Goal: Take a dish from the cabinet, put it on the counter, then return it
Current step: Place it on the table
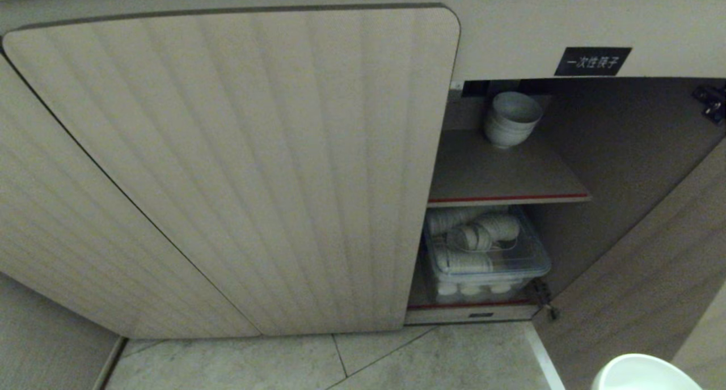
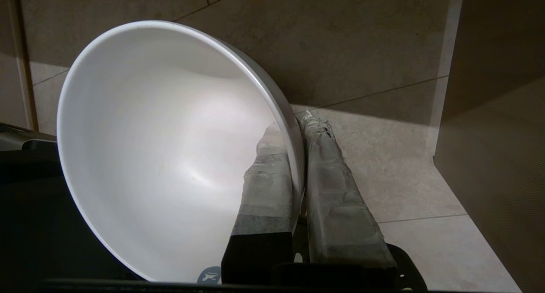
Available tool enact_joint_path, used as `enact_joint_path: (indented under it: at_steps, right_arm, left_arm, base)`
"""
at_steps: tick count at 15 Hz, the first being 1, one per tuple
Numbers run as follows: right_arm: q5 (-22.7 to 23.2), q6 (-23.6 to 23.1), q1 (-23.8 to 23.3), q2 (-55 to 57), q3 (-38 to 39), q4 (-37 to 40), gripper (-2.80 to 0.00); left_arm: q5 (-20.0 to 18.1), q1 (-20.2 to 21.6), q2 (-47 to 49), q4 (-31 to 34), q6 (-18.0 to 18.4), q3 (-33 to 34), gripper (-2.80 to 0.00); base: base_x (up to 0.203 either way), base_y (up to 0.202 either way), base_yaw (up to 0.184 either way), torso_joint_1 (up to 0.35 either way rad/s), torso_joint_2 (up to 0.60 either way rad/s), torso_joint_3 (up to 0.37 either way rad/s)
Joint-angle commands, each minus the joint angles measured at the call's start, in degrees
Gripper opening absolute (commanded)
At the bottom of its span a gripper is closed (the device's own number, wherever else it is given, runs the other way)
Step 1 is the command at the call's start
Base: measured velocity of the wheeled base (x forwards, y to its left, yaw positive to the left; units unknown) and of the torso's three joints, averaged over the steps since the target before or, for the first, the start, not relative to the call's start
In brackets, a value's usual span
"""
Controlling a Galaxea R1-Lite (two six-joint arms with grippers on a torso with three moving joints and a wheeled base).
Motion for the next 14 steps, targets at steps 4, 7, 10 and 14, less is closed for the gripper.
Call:
enact_joint_path:
  at_steps: [4, 7, 10, 14]
  right_arm:
    - [0.18, -0.09, -0.23, 0.36, 0.07, 0.13, -2.8]
    - [0.12, -0.18, -0.14, 0.45, -0.19, 0.12, -2.8]
    - [0.21, -0.18, -0.14, 0.45, -0.37, 0.1, -2.8]
    - [0.29, -0.18, -0.14, 0.36, -0.1, 0.13, -2.8]
  left_arm:
    - [-0.02, 0.0, -0.02, -0.02, -0.05, 0.0, -2.8]
    - [-0.02, 0.0, -0.02, -0.02, -0.05, 0.0, -2.8]
    - [-0.02, 0.0, -0.02, -0.02, -0.05, 0.0, -2.8]
    - [-0.02, 0.0, -0.02, -0.02, -0.05, 0.0, -2.8]
  base:
    - [0.0, 0.0, 0.0, 0.0, 0.0, 0.0]
    - [0.0, 0.0, 0.0, 0.0, 0.0, 0.0]
    - [0.0, 0.0, 0.0, 0.0, 0.0, 0.0]
    - [0.0, 0.0, 0.0, 0.0, 0.0, 0.0]
